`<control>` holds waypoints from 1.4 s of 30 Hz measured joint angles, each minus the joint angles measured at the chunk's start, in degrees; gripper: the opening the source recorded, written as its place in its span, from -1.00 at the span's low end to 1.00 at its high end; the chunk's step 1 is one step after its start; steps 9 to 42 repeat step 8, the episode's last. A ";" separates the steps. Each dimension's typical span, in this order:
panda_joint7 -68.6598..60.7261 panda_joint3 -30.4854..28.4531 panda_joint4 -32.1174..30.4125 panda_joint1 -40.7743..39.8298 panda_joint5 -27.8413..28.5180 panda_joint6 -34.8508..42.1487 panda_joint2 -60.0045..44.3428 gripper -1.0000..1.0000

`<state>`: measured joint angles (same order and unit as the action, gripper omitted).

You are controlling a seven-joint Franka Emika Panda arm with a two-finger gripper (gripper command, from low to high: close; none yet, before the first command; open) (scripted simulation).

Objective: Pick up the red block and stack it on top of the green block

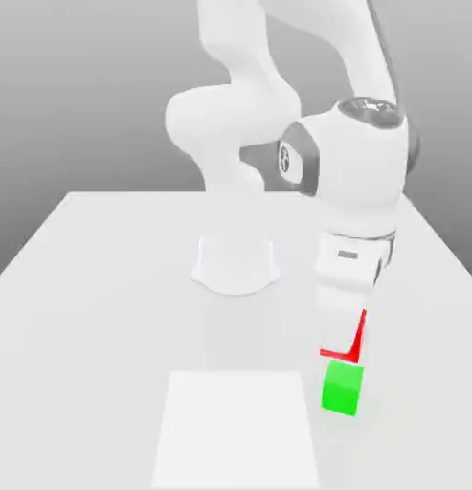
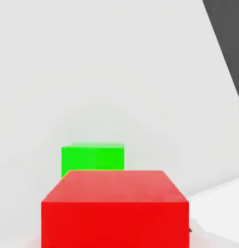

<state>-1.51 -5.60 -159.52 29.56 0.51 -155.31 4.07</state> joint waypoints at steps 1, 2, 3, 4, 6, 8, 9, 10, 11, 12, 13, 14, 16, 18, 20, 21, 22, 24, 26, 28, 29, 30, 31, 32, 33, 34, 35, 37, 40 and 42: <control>-0.14 0.10 -0.08 0.26 -0.38 -1.71 -1.58 -1.00; -0.35 0.06 -0.08 0.57 -0.76 -3.52 -3.37 -1.00; -0.72 0.22 -0.04 0.60 -1.33 -5.39 -5.27 -1.00; -1.11 0.36 0.01 0.46 -1.90 -7.29 -7.24 -1.00; -1.30 0.67 0.06 0.17 -2.23 -9.02 -9.03 1.00; -1.30 0.67 0.06 0.17 -2.23 -9.02 -9.03 1.00; -1.30 0.67 0.06 0.17 -2.23 -9.02 -9.03 1.00; -1.30 0.67 0.06 0.17 -2.23 -9.02 -9.03 1.00; -1.30 0.67 0.06 0.17 -2.23 -9.02 -9.03 1.00; -1.30 0.67 0.06 0.17 -2.23 -9.02 -9.03 1.00; -1.30 0.67 0.06 0.17 -2.23 -9.02 -9.03 1.00; -1.30 0.67 0.06 0.17 -2.23 -9.02 -9.03 1.00; -1.30 0.67 0.06 0.17 -2.23 -9.02 -9.03 1.00; -1.30 0.67 0.06 0.17 -2.23 -9.02 -9.03 1.00; -1.30 0.67 0.06 0.17 -2.23 -9.02 -9.03 1.00; -1.30 0.67 0.06 0.17 -2.23 -9.02 -9.03 1.00; -1.30 0.67 0.06 0.17 -2.23 -9.02 -9.03 1.00; -1.30 0.67 0.06 0.17 -2.23 -9.02 -9.03 1.00; -1.30 0.67 0.06 0.17 -2.23 -9.02 -9.03 1.00; -1.30 0.67 0.06 0.17 -2.23 -9.02 -9.03 1.00; -1.30 0.67 0.06 0.17 -2.23 -9.02 -9.03 1.00; -1.30 0.67 0.06 0.17 -2.23 -9.02 -9.03 1.00; -1.30 0.67 0.06 0.17 -2.23 -9.02 -9.03 1.00; -1.30 0.67 0.06 0.17 -2.23 -9.02 -9.03 1.00; -1.30 0.67 0.06 0.17 -2.23 -9.02 -9.03 1.00; -1.30 0.67 0.06 0.17 -2.23 -9.02 -9.03 1.00; -1.30 0.67 0.06 0.17 -2.23 -9.02 -9.03 1.00; -1.30 0.67 0.06 0.17 -2.23 -9.02 -9.03 1.00; -1.30 0.67 0.06 0.17 -2.23 -9.02 -9.03 1.00; -1.30 0.67 0.06 0.17 -2.23 -9.02 -9.03 1.00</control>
